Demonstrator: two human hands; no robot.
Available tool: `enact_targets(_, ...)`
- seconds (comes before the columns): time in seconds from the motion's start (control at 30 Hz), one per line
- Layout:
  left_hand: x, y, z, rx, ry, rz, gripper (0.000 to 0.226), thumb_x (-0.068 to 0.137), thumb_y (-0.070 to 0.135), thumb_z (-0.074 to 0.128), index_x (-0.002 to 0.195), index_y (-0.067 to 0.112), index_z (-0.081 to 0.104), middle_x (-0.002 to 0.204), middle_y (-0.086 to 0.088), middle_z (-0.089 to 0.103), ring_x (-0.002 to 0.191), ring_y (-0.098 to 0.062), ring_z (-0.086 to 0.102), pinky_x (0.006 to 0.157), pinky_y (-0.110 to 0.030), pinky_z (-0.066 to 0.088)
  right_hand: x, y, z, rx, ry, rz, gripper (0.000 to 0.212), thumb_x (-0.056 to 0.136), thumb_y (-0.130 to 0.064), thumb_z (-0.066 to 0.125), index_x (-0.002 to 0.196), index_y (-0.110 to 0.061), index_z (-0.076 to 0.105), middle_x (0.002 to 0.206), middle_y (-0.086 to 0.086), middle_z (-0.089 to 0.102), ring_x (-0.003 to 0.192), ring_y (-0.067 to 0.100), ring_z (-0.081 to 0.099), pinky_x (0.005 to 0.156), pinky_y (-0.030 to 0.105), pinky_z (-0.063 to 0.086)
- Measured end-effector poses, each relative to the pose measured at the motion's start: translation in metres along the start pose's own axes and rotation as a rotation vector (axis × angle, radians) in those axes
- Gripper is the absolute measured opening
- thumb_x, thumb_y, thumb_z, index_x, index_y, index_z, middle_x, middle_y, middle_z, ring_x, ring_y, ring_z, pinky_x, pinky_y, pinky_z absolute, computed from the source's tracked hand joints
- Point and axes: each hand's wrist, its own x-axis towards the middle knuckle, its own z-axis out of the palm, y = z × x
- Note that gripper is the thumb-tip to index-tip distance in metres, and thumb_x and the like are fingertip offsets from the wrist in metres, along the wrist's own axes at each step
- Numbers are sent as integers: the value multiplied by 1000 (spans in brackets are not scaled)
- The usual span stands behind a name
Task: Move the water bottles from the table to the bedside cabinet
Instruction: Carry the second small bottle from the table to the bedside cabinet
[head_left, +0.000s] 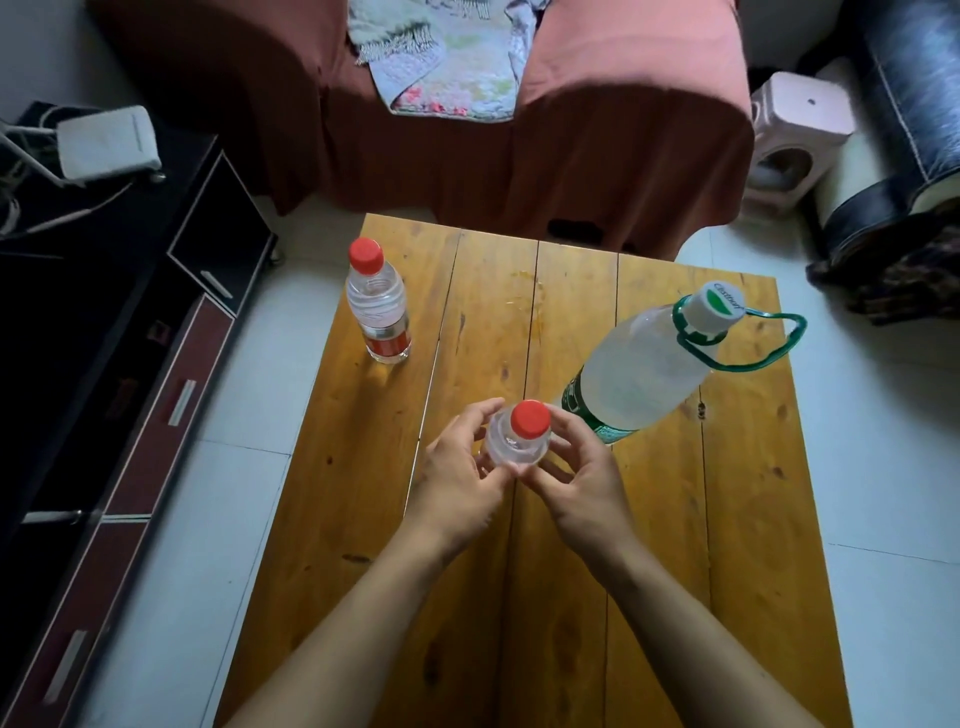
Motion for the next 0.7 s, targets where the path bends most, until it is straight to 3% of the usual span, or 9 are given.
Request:
enact_targets(0.17,-3,6,1,28,7,3,65,85,20,76,141,34,46,138,10,56,127,-9,52,102,-32,51,-4,-11,-1,-7,17,3,62,84,-15,80,140,-29,57,134,-10,67,126,9,61,102,39,57)
enact_targets(0.33,-10,31,-13,14,14,63,65,85,28,76,143,33,46,140,12,55,126,-6,53,99,-26,52,-13,-39,-9,4,18,-45,64,83,-18,79,142,-27,56,136,-8,66,128,10,60,102,39,56)
enact_targets(0.47,-21,67,-33,-6,41,110,65,85,35,75,143,36,45,142,14,53,123,-4,55,97,-29,54,-24,-82,-19,16,4,-100,67,78,-32,77,141,-36,55,141,-6,62,130,12,59,101,33,56)
enact_targets(0.6,-33,110,-58,1,79,165,66,85,38,74,144,38,44,142,17,53,113,8,55,85,-15,52,-35,-130,-30,10,-33,-186,61,81,-28,75,130,-53,48,145,-3,59,132,15,57,104,38,55)
enact_targets(0.7,-43,144,-75,-12,94,193,63,86,39,73,142,40,44,140,16,54,111,6,56,83,-12,50,-41,-162,-37,-30,-19,-245,63,81,-28,76,135,-44,48,145,-7,57,129,6,56,104,27,53)
